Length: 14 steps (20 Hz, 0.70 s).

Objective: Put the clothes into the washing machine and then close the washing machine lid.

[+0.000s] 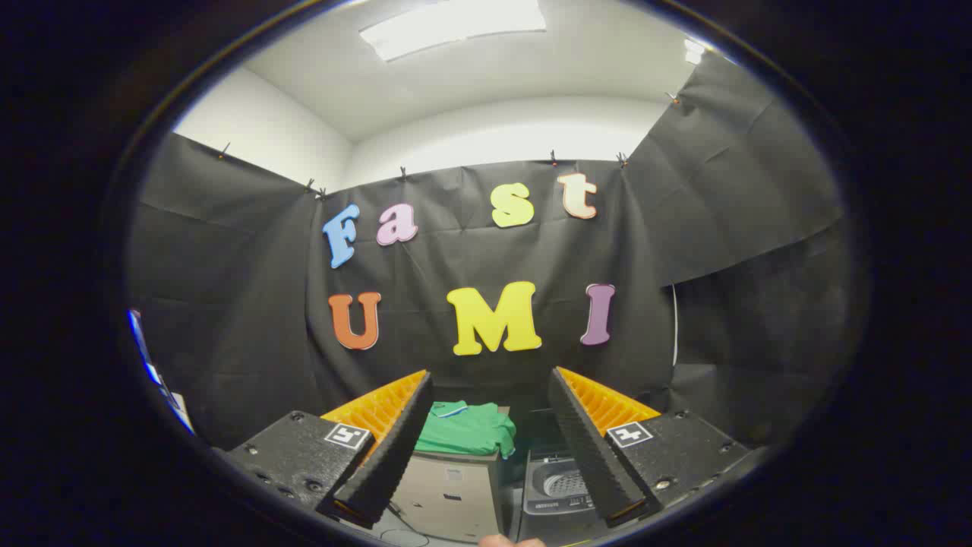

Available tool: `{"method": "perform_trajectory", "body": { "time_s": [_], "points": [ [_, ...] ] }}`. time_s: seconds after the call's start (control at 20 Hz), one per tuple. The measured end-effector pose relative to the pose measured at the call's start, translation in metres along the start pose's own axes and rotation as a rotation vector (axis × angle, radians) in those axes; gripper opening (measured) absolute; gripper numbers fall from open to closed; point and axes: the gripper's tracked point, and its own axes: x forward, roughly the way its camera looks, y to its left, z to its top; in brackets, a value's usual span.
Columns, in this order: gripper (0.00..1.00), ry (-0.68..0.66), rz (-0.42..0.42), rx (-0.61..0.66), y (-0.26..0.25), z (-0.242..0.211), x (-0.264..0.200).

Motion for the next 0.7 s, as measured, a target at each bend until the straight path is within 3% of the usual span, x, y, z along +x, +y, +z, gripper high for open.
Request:
{"method": "perform_trajectory", "body": {
  "time_s": [0.7],
  "points": [
    [0.98, 0.075, -0.066, -0.010, 0.018, -0.033, -0.028]
  ]
}}
